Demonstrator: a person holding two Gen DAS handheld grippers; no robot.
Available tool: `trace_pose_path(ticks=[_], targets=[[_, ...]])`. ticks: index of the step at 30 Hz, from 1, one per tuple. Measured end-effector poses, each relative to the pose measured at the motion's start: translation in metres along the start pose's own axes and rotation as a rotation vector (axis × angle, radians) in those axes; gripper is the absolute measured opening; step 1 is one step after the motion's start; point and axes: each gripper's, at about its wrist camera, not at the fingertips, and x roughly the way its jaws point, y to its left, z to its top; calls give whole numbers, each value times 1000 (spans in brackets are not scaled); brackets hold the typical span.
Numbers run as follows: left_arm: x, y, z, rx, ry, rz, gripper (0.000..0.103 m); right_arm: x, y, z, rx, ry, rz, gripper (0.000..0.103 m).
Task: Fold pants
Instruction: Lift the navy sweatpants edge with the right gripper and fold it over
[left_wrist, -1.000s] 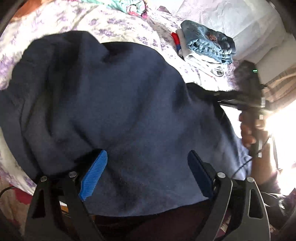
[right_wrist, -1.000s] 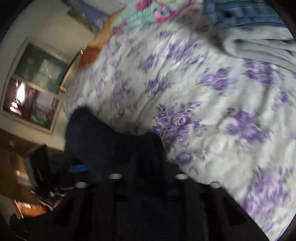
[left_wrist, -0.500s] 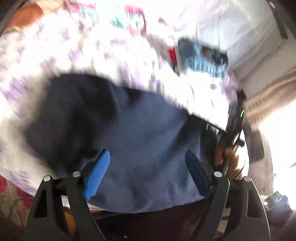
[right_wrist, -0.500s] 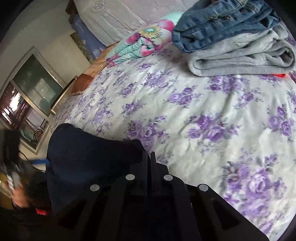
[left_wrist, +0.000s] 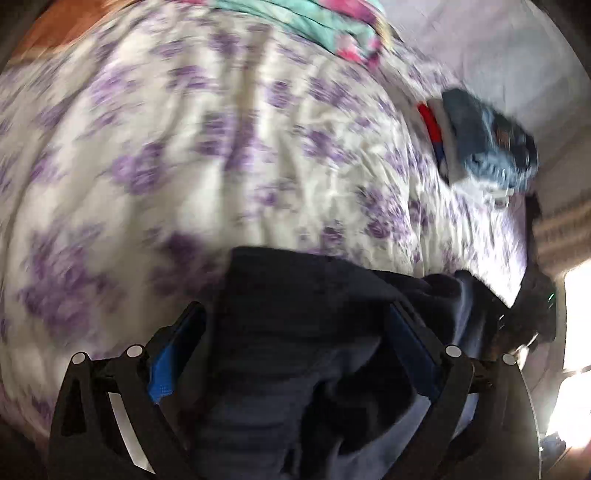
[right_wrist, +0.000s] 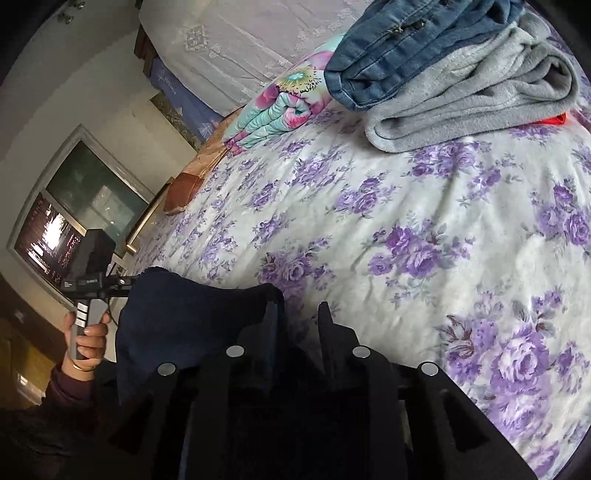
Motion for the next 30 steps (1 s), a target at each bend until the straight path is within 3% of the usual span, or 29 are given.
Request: trace_pose_path(ticks=[1,3,6,9,10,12,13,15,17,18,19,20,22,23,25,26,28,30], targets=[[3,-11,0,31,-6,29,93,-1,0,0,2,0,-3,24],[3,-23,-2,48,-23,42,56,2,1,1,0,1,-7,24],[-17,-12,-4,-66,-104,40,45,3,2,2,-3,-4,-10,23],[-51,3,-24,-181,-239,67,45,-5,12,5,-33,-53,-41,23],[-60,-5,-36,-154,-310,163,45,-9,17,6,-50,-69,-39,24],[-44,-14,-38,-85,-334,310,46,-13,26,9,-80,-96,-59,24],[-35,-9,-36,-93,-321,313,47,-10,30,11,-99,-96,-68,24],[-11,5,-26,-130,-274,277,60,-9,34,13,-99,-106,-102,24],[-12,13,-21,-155,-251,250,66,-25,52,12,-116,-161,-100,25],[-17,12,-20,-147,-238,241,67,-32,61,10,-136,-177,-93,31],[-26,10,-20,-124,-233,238,69,-44,79,5,-171,-202,-76,48],[-37,9,-22,-101,-238,237,70,-50,91,0,-194,-208,-55,55],[-63,3,-28,-76,-275,221,73,-43,107,-10,-221,-171,-52,58],[-75,-1,-34,-69,-291,205,76,-31,108,-13,-214,-125,-76,54],[-91,-25,-46,2,-307,166,77,0,92,-18,-150,-27,-144,25],[-91,-46,-57,62,-304,171,77,13,81,-19,-109,14,-164,22],[-72,-77,-76,142,-273,188,81,39,45,-24,-6,60,-171,0],[-26,-83,-94,174,-167,264,82,36,31,-20,67,52,-103,0]])
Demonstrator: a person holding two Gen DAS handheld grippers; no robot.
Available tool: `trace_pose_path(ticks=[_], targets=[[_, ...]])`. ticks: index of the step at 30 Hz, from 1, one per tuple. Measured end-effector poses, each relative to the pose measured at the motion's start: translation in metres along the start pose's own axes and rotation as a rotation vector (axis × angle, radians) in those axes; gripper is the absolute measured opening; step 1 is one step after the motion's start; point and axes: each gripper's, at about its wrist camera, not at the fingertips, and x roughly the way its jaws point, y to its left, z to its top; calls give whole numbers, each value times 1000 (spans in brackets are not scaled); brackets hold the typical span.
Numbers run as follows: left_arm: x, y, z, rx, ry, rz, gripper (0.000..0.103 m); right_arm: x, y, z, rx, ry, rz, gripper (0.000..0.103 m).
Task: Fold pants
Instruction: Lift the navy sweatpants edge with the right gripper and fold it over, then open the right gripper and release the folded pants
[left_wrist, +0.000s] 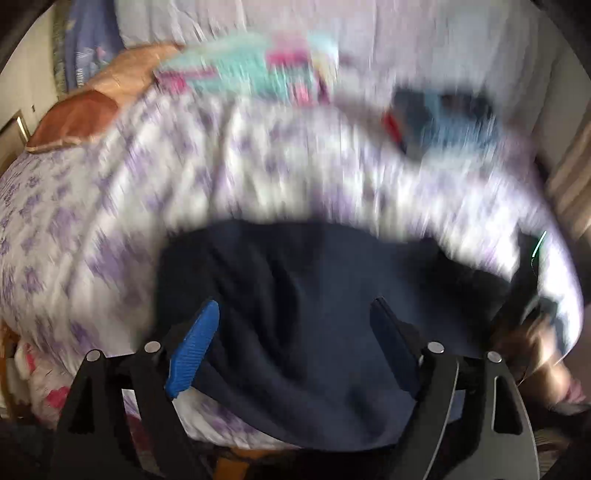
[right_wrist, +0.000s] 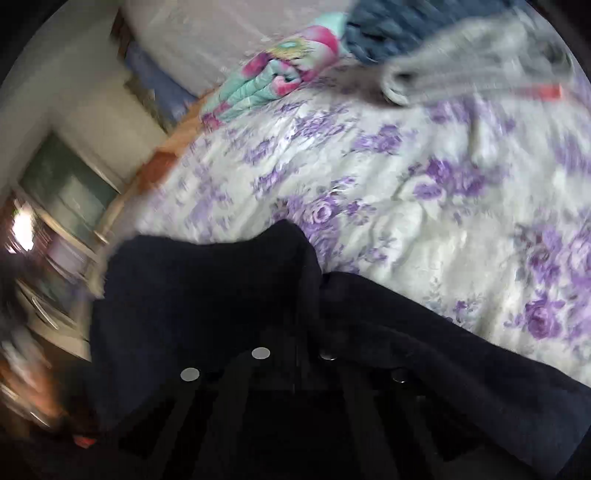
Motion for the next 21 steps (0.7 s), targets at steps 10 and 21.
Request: trace_pose_path(ticks=[10,21], targets=[[9,22,-21,-28,18,-10,75,-95,10,-55,-114,-171,-216,30],[7,17,-20,-104,21,-19,82,-280,-165,-113,285,-457,-509,12]])
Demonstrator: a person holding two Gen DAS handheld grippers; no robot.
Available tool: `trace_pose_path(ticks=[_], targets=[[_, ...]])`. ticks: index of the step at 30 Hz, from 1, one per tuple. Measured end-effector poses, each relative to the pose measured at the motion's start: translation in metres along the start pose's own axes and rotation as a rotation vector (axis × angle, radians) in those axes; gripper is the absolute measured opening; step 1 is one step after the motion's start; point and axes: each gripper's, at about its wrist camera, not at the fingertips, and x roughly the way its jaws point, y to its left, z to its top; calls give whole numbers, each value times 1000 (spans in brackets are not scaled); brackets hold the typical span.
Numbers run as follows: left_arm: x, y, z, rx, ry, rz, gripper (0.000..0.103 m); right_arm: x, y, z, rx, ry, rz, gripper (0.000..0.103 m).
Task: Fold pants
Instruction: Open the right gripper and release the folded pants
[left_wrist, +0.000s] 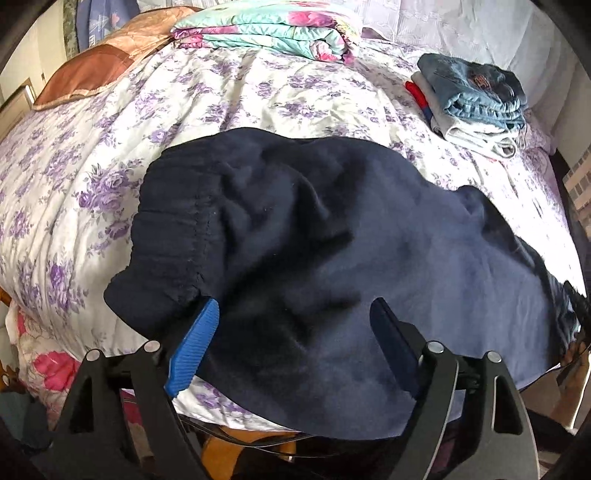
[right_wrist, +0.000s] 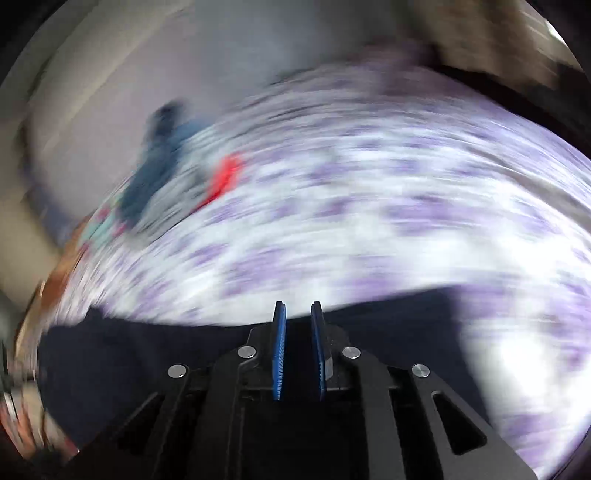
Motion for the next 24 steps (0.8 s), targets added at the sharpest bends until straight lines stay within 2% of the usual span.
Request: trace_pose_path(ticks=[2,3,4,7,8,10,12,14,16,17,21,24], targets=[[-2,-1,1,-16,-1,-23,85,-19,-18,8,11,16,43,26],[-3,-3,2,-25,-1,-39,86,-25,-15,11,-24,14,28,53],[-3,-5,3,-29,2,-53,86,-32,-5,15,-101,4,2,69],[-3,-13,4,-20,12,-88,86,-36,16,20,-323,33,-82,68],[-2,-16,4,-13,11,-81,86,-27,25,19,-423,67,-127,67],[2,-18,3,-4,20,-80,87,-9,32,13,-563,140,-204,61],[6,-18,2,-5,28,-78,87,12,30,6,-650,240,-227,57],[10,-17,2,-7,34,-80,88,21,25,3,-683,297,-207,49],[10,-18,2,-2,32,-78,88,18,23,11,-670,297,-201,23],[11,-17,2,2,32,-77,89,15,25,15,-664,289,-176,18],[12,-17,3,7,32,-73,89,5,34,27,-673,227,-173,16],[13,-16,3,4,27,-69,89,14,25,28,-634,232,-188,17]])
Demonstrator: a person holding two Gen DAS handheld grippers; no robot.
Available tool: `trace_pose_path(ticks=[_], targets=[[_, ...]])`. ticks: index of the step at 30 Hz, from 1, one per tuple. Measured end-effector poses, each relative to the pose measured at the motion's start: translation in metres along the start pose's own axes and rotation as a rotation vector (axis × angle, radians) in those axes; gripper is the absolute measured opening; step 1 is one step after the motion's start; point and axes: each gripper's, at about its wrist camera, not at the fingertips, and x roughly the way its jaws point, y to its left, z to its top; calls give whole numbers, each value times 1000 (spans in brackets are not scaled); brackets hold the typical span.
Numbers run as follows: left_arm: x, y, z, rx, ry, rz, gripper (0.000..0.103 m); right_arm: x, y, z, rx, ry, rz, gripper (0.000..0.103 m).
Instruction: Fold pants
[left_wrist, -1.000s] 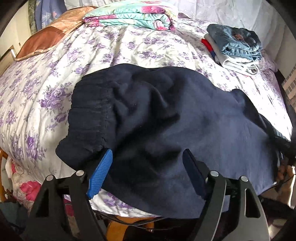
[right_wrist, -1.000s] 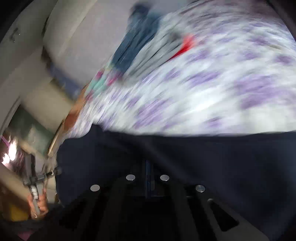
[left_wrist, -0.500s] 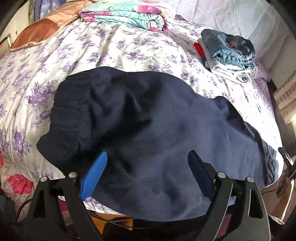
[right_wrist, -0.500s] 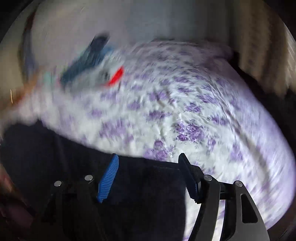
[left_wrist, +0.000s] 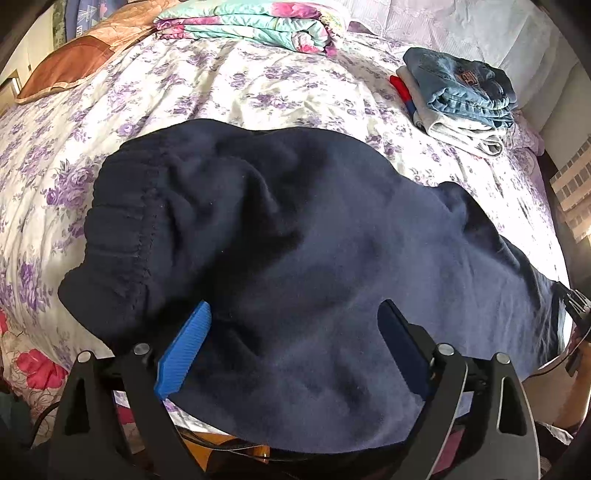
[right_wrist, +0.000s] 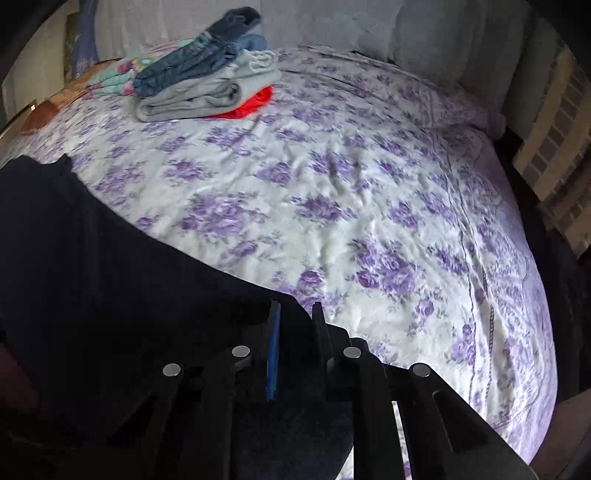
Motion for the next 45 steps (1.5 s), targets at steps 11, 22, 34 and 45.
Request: trace_pose_path(ticks=[11,22,34,45], targets=[[-15,4,-9,-1,-43,11,89,-56,-44,-62,406,-204,49,63],[-32,-86,-23,195,-58,-162,89,-74,-10,-198,942,-353,251,53],[4,-50,-28,44,10,-221,89,-52,-5,-193,1005,-441,320,22],[-11,-36,-34,10,-29,-245,89,-117,153,-18,339,-555,508,19]])
